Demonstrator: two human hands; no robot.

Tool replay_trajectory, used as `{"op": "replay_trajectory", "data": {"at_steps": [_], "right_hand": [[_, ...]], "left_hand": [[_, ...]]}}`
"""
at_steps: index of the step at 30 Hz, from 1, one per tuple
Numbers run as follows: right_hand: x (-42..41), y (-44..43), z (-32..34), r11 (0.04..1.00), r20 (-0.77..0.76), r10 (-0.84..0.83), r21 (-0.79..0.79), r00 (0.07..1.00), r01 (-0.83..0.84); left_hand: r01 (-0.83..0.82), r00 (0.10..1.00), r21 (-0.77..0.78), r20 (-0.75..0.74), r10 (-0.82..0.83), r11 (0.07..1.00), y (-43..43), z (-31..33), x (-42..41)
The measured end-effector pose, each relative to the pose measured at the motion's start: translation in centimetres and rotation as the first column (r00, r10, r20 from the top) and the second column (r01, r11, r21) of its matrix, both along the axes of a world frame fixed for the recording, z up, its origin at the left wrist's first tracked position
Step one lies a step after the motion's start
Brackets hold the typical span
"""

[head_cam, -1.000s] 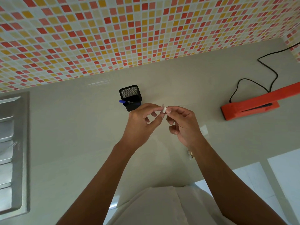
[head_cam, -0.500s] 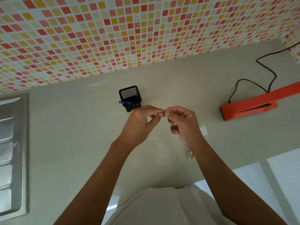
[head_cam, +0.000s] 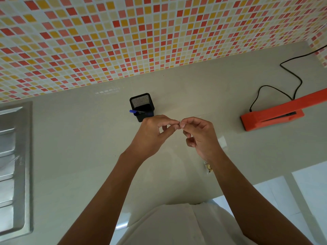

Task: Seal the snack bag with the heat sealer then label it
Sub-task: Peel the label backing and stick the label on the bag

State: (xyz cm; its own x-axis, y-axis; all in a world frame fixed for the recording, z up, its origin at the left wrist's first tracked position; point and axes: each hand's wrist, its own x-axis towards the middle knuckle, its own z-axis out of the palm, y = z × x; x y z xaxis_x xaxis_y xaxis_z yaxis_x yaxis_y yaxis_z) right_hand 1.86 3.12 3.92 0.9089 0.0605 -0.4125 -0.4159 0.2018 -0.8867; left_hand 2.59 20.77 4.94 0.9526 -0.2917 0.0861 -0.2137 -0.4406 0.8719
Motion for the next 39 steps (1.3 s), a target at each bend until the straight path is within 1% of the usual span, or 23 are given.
{"op": "replay_trajectory", "data": {"at_steps": [6,16,20,26,30,34,39], "right_hand": [[0.1,0.0,0.1,1.000,-0.007,0.005,-0.003,1.000,-0.005],[0.0,0.2,0.1,1.000,-0.004,0.009,0.004,1.000,-0.009],[-0.1,0.1,0.2,1.000,0.004,0.013,0.019,1.000,-0.013],[-0.1,0.2,0.5,1.000,0.015,-0.007,0.012,1.000,0.007],[-0.2,0.1,0.7,1.000,0.028,-0.007,0.007,1.000,0.007],[-0.2,0.1,0.9,1.000,0.030,-0.001,-0.005,1.000,0.001],[0.1,0.0,1.1,1.000,0.041,0.001,-0.022,0.999,0.000]], "left_hand": [[-0.005,0.998,-0.044,-0.063,0.002,0.999,0.1,-0.1,0.2],[-0.059,0.998,-0.063,-0.031,0.057,0.996,-0.2,0.1,0.0],[-0.062,0.996,-0.093,-0.071,0.055,0.994,-0.3,0.4,-0.1],[-0.073,0.995,-0.099,-0.079,0.065,0.992,-0.4,0.5,-0.3],[-0.073,0.993,-0.135,-0.101,0.059,0.988,-0.4,0.8,-0.3],[-0.065,0.982,-0.217,-0.188,0.024,0.974,-0.2,1.0,-0.3],[-0.084,0.952,-0.280,-0.307,-0.006,0.956,0.4,0.6,0.0]]}}
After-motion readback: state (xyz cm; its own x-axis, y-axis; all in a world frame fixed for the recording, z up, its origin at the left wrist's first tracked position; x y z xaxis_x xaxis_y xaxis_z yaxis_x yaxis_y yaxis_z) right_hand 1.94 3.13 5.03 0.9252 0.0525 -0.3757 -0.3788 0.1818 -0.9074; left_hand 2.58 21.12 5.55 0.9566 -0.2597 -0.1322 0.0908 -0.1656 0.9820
